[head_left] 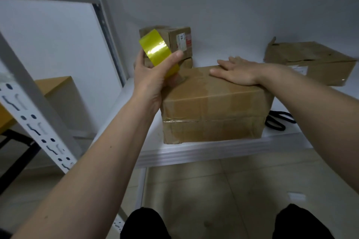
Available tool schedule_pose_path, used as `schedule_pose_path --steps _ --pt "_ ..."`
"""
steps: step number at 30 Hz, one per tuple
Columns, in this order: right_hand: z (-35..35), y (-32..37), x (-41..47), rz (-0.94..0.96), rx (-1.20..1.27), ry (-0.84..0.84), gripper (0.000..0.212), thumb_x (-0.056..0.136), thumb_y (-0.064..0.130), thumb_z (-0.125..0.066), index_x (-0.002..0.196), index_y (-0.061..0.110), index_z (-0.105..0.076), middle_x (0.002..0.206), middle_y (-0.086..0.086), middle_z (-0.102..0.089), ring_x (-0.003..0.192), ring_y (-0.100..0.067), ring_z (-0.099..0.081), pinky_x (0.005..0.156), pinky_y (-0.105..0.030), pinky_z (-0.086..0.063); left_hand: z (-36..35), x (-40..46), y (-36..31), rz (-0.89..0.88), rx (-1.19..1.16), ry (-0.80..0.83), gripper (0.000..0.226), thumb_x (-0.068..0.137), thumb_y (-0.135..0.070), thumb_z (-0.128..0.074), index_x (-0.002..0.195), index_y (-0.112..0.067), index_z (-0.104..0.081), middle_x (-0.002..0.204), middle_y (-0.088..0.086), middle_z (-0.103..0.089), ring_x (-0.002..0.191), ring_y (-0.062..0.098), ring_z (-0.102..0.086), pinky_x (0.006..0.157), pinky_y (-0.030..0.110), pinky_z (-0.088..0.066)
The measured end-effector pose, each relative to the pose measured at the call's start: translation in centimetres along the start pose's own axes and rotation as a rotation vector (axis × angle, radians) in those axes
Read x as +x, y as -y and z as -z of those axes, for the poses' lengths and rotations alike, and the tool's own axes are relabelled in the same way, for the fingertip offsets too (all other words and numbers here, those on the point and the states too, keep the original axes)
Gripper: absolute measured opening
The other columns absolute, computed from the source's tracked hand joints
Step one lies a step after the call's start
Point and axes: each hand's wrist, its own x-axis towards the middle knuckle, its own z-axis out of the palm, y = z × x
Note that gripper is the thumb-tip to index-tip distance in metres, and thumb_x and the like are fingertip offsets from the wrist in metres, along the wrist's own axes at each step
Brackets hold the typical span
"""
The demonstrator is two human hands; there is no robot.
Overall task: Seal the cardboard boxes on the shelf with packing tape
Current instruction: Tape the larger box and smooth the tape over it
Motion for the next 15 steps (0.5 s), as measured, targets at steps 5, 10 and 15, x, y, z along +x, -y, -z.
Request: schedule_pose_path --steps 5,10,15 --pt "-0.2 -0.5 1.5 -0.046 0.062 -0.029 0.076 0.089 0.074 -0.016 0.152 0.032 -0.021 0.156 -0.010 -0.020 0.145 -0.029 -0.009 0.114 -0.054 -0.013 0.1 0.8 0.0 0.062 -0.121 -0.037 0.070 0.070 -0.020 -0.088 0.132 -0.015 -0.055 0.123 0.011 -0.067 0.103 0.029 -0.070 0.079 0.046 -0.061" --pt "-0.1 -0.4 1.6 -0.053 0.111 -0.114 0.074 0.093 0.069 -0.016 0.145 0.023 -0.041 0.148 -0.014 -0.034 0.139 -0.031 -0.022 0.108 -0.049 -0.024 1.3 0.3 -0.1 0.130 -0.406 -0.235 0.061 0.077 -0.022 -0.083 0.130 -0.016 -0.053 0.117 0.010 -0.062 0.101 0.026 -0.065 0.071 0.034 -0.061" --pt "0.1 -0.9 0.7 -0.049 0.275 -0.302 0.067 0.097 0.061 -0.023 0.120 0.012 -0.062 0.131 -0.018 -0.053 0.125 -0.038 -0.041 0.102 -0.044 -0.035 2.5 -0.6 0.4 0.350 -0.851 -0.297 0.067 0.067 -0.029 -0.090 0.124 -0.009 -0.060 0.123 0.019 -0.058 0.104 0.036 -0.065 0.063 0.035 -0.061"
